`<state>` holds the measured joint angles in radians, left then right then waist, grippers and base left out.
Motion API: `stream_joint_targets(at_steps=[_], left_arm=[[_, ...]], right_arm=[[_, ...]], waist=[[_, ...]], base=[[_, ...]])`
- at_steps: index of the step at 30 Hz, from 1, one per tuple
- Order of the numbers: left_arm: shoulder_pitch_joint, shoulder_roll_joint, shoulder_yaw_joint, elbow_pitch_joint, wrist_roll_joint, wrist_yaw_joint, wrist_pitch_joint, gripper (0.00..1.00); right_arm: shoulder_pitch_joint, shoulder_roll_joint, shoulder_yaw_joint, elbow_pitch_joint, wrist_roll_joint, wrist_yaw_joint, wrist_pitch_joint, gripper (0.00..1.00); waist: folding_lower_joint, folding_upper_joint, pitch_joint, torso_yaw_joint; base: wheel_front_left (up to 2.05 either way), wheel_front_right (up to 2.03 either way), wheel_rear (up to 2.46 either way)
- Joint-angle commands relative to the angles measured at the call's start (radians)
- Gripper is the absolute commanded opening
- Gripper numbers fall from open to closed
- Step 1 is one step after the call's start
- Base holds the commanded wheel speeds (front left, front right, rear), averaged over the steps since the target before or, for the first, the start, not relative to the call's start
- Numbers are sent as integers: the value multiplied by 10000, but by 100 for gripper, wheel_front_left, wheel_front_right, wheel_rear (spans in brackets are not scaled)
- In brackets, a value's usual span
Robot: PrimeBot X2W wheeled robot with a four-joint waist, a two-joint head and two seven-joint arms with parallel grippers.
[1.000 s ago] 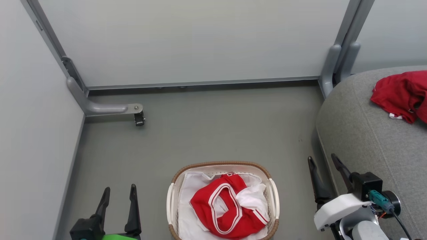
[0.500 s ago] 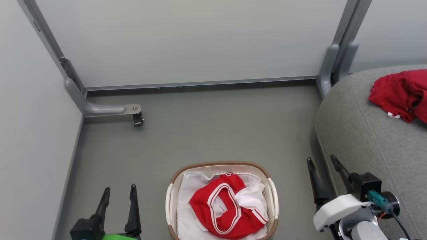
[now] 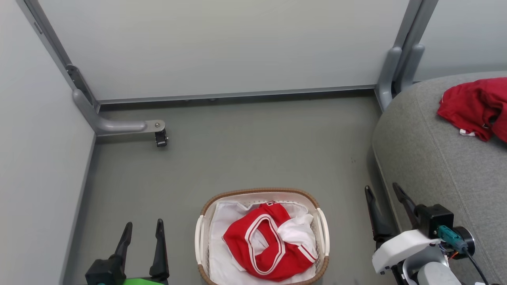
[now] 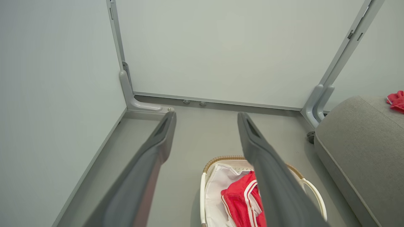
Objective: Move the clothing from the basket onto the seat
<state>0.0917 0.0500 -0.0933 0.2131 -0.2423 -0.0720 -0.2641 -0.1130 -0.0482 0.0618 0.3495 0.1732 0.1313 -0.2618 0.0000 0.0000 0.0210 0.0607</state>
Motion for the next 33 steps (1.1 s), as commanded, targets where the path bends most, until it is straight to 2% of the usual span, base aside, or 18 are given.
stream_joint_targets(at_steps=[1,8,16,22,29,33], left_arm=[[-91,10,-8,27,109,-62,-5,100],[-712,11,-392,183,668,-191,-5,100],[-2471,201,-1418,1128,1653,-424,-2,100],[-4374,488,-2716,2742,2418,-555,55,100],[-6547,859,-4487,5338,3554,-584,396,100],[-7336,1016,-5011,6524,3823,-584,588,100]], right_arm=[[-36,-42,-22,-62,22,-10,-49,100],[-324,-42,-101,-282,-142,-10,-49,100],[-1171,-43,-167,-671,-359,-10,-49,100],[-2090,-40,-200,-961,-536,-12,-49,100],[-3079,-34,-114,-1335,-211,-10,-49,100],[-3415,-32,77,-1504,-3,-10,-49,100]], waist=[[0,0,105,-63],[0,0,729,-289],[0,0,2406,-870],[0,0,4059,-1474],[0,0,5926,-2222],[0,0,6661,-2487]], base=[[0,0,0],[0,0,0],[0,0,0],[0,0,0],[0,0,0],[0,0,0]])
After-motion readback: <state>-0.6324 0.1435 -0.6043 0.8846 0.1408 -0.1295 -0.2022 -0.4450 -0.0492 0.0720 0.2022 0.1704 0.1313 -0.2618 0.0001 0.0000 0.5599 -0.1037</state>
